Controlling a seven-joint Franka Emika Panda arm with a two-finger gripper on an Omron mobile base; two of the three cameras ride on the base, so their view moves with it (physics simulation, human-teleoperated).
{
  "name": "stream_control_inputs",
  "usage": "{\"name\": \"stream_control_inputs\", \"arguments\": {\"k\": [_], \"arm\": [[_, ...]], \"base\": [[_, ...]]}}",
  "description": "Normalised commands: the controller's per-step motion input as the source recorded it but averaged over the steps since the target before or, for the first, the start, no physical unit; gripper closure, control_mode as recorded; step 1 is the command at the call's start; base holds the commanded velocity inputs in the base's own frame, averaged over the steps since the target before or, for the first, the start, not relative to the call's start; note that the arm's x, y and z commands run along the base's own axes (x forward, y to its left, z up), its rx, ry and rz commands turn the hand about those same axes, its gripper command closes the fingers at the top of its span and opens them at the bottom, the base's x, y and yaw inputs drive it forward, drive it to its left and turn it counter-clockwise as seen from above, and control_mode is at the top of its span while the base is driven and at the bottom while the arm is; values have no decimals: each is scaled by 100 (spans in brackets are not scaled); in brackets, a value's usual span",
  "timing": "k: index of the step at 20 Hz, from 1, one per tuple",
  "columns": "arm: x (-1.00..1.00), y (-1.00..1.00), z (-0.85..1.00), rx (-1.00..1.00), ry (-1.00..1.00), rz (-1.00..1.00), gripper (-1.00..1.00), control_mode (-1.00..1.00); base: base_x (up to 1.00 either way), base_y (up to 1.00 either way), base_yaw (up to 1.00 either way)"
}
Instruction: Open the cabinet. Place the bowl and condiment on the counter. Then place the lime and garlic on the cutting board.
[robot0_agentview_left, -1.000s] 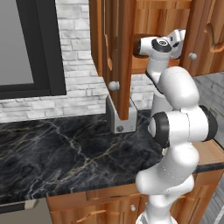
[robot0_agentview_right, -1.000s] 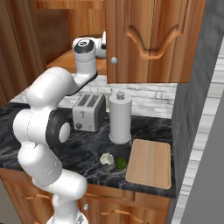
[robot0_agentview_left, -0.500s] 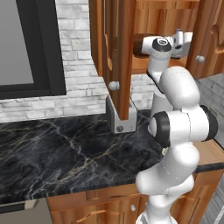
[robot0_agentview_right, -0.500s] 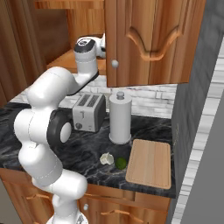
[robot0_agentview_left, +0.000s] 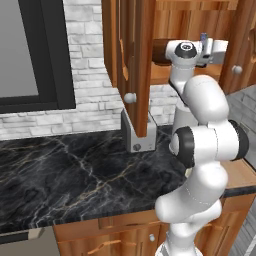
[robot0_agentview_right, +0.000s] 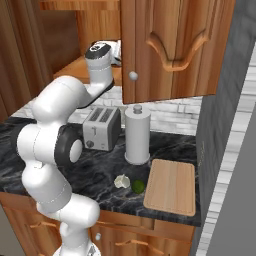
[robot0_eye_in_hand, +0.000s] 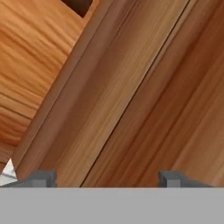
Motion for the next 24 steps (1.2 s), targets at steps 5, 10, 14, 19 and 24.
{"name": "stream_control_inputs", "arguments": {"k": [5, 10, 14, 19, 24], "arm": [[-13, -52, 29, 9, -13, -18, -100, -100], [-38, -81, 30, 16, -16, -3, -100, -100], [-44, -62, 22, 16, -19, 0, -100, -100], [-53, -22, -10, 0, -10, 0, -100, -100], [-83, -46, -20, 0, -19, 0, -100, -100]], "base": [[0, 0, 0], [0, 0, 0], [0, 0, 0], [0, 0, 0], [0, 0, 0]]}}
